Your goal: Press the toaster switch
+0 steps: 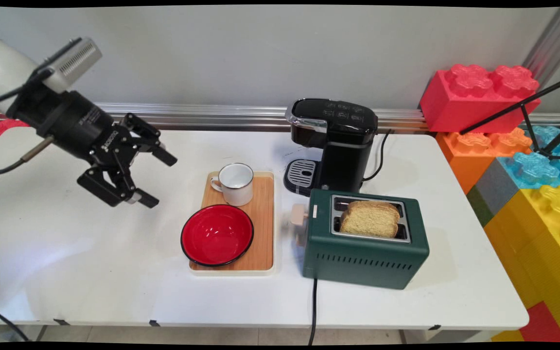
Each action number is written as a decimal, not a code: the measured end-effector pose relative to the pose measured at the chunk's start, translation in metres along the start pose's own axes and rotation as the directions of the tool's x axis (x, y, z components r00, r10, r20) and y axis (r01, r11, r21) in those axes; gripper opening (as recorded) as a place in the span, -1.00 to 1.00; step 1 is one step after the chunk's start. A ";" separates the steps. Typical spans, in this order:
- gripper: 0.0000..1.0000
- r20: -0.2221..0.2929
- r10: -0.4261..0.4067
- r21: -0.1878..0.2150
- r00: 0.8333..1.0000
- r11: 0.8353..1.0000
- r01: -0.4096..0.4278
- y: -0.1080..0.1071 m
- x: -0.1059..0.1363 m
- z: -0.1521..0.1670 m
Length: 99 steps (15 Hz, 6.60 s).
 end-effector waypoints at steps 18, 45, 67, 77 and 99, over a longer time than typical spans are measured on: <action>-1.00 -0.182 -0.022 -0.042 0.983 0.999 0.014 -0.031 0.027 0.040; -1.00 -0.207 0.005 -0.045 0.978 0.999 -0.015 -0.055 0.039 0.202; -1.00 -0.181 -0.004 -0.047 0.983 0.999 -0.004 -0.055 0.037 0.233; -1.00 -0.168 -0.008 -0.048 0.986 0.999 0.000 -0.056 0.031 0.243; -1.00 -0.144 -0.011 -0.051 0.990 0.999 0.004 -0.057 0.025 0.250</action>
